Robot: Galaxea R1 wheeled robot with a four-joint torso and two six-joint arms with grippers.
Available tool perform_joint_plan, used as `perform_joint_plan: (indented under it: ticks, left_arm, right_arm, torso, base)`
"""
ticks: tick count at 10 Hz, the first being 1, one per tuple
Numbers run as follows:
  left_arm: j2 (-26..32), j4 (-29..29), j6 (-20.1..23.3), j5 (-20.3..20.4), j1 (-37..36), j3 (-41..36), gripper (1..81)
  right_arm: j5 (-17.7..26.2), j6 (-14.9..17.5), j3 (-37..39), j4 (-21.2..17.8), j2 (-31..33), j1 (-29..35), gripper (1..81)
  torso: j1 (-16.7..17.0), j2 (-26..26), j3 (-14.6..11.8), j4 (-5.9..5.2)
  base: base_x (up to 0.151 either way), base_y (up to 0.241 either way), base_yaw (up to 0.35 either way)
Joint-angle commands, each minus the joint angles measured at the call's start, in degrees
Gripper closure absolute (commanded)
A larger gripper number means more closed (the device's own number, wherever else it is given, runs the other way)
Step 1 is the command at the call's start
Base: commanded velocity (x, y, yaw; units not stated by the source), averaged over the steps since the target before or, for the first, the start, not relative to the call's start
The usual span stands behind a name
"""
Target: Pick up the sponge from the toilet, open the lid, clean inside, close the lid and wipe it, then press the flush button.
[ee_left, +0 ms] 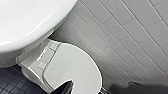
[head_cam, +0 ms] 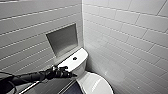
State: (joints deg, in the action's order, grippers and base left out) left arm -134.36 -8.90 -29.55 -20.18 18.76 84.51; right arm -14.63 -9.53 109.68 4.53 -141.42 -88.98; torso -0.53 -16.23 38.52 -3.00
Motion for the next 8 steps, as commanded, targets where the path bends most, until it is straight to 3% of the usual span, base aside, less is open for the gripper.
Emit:
perform_joint_plan:
  ticks: [1,4,8]
  left_arm:
    - [-1.78,0.81,-3.32,-4.25,-11.84,2.67,1.0]
    - [-4.78,0.81,-5.34,-7.51,-18.17,6.99,1.0]
    - [-11.28,0.73,-6.05,-9.36,-19.77,18.14,1.0]
  right_arm:
    - [3.38,-0.13,-1.50,0.73,1.73,0.07,81.1]
    - [3.38,-0.22,-1.32,0.65,1.73,0.07,81.1]
    - [2.59,-0.31,-2.11,0.56,1.82,-0.55,81.1]
  torso:
    - [0.00,0.00,-0.06,0.00]
    - [-0.05,0.05,0.50,0.00]
    - [-0.06,0.06,0.53,0.00]
  base:
    - [0.000,0.000,0.000]
    - [0.000,0.000,0.000]
    - [0.000,0.000,0.000]
